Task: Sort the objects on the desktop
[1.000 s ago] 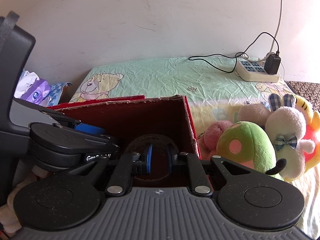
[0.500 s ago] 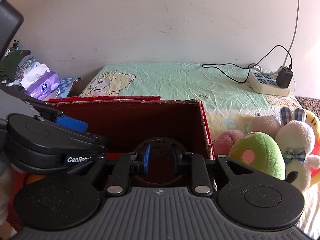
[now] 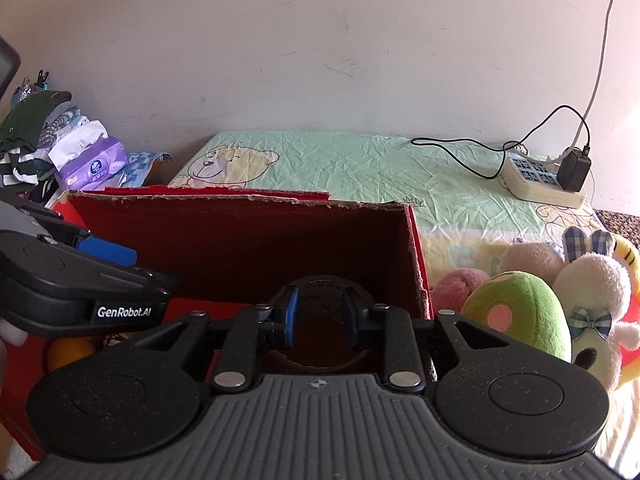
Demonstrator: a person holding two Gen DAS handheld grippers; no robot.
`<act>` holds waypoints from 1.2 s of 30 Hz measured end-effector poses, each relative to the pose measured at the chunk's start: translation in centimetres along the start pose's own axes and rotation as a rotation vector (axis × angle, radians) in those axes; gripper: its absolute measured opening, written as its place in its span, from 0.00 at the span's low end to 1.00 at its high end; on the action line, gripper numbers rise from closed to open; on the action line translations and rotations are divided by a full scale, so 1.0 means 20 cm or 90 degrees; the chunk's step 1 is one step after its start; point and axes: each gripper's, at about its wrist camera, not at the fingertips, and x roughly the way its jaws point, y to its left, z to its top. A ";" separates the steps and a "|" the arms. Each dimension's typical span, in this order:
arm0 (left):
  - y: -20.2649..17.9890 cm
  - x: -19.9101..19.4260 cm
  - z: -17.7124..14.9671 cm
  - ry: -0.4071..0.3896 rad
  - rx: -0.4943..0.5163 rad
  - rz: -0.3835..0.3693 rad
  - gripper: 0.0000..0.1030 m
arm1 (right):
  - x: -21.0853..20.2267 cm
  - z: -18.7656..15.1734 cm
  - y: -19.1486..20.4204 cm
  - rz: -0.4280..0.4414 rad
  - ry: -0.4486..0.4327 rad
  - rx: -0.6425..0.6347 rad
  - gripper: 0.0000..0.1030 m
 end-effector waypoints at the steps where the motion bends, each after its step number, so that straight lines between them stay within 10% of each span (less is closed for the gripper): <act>1: 0.00 0.01 -0.01 0.003 -0.003 0.005 0.42 | 0.00 0.00 0.00 0.000 -0.001 0.000 0.27; 36: -0.01 0.01 -0.01 -0.001 -0.011 0.077 0.64 | 0.00 0.00 0.00 -0.013 -0.005 0.014 0.26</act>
